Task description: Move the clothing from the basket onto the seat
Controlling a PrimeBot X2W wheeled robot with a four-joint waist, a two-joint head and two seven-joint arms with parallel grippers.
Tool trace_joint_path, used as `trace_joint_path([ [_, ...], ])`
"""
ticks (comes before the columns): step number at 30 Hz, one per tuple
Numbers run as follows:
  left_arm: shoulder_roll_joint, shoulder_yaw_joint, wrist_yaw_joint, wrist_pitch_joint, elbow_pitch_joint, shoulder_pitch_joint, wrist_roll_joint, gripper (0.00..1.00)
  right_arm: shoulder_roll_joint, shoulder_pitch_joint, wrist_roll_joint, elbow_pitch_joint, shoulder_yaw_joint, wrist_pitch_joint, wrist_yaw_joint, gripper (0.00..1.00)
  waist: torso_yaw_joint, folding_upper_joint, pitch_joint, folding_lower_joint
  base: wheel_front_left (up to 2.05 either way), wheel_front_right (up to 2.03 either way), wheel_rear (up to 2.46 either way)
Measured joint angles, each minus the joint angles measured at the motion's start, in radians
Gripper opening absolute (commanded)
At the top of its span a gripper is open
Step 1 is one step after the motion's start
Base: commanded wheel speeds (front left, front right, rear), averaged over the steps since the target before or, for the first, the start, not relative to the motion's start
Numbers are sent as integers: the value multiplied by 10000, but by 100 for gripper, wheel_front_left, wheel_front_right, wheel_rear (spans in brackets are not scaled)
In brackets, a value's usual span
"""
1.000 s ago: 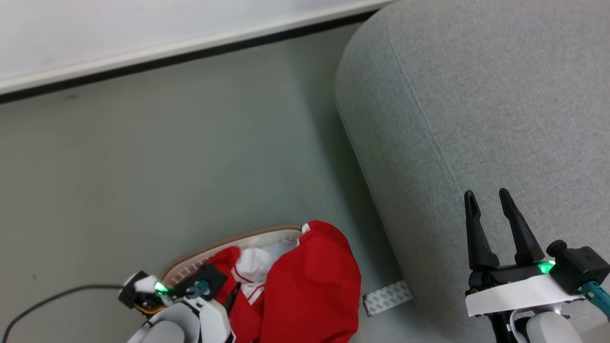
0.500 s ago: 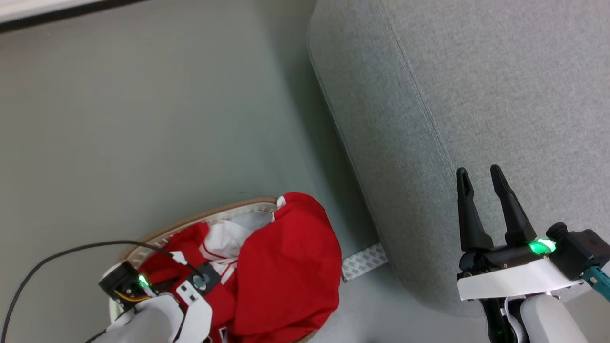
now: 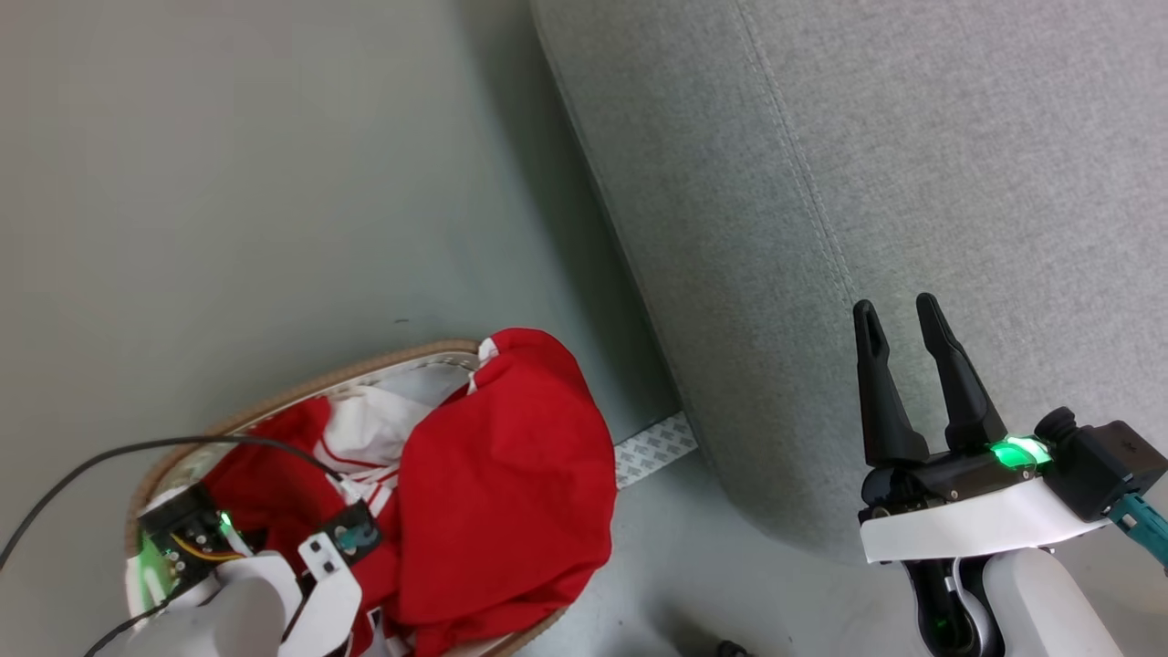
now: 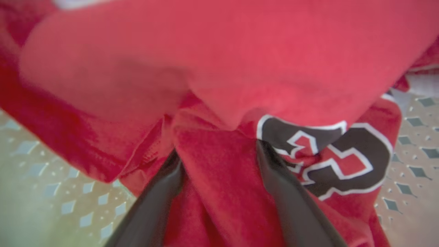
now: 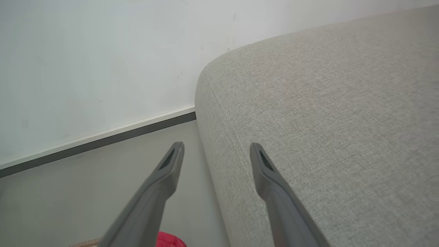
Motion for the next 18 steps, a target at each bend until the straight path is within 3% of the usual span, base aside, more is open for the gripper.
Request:
trace_joint_path([
  [1,-2,-33,-2,0,6,17,2,97,0,0,4,0,8,0,0,100,-37,0,30,0,0,0,0],
  [2,-2,-33,-2,0,6,17,2,52,0,0,4,0,8,0,0,100,-37,0,30,0,0,0,0],
  [3,0,-46,-2,-31,19,73,-2,18,0,0,58,4,10,0,0,100,-80,0,68,0,0,0,0],
  [4,4,-40,0,-82,27,97,-13,0,0,0,65,12,8,0,0,100,-86,1,74,0,0,0,0],
  [18,-228,27,113,-782,67,352,-543,0,2,-83,-138,251,-144,0,0,100,168,0,-495,0,0,0,0],
])
